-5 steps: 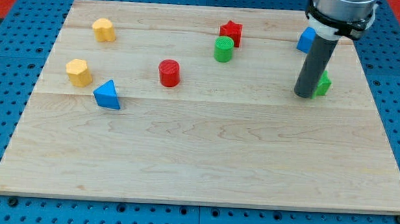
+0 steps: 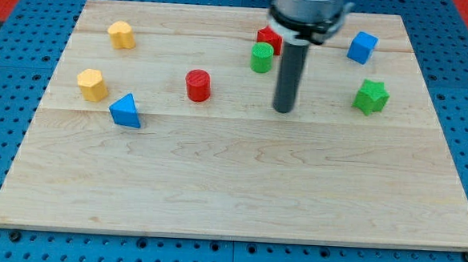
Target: Push the red circle to the bottom center of the board
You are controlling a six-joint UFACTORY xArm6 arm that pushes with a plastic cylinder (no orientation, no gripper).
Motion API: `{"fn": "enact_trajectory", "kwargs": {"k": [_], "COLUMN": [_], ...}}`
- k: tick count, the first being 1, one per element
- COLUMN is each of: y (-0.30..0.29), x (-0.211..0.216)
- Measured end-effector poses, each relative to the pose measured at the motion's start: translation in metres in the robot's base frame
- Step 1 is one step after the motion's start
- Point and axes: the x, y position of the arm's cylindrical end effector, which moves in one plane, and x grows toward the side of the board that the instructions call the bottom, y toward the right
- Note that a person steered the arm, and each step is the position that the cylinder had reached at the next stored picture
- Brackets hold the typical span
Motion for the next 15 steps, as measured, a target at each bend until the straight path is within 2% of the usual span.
{"fn": "enact_trajectory", "kwargs": {"k": [2, 3, 4, 9, 10, 12, 14, 15], "y": [-0.018, -0.057, -0.068, -0.053, -0.072, -0.123, -0.108, -0.127], "x": [-0.064, -0.064, -0.064, -0.047, -0.063, -0.063, 0.006, -0.002]}}
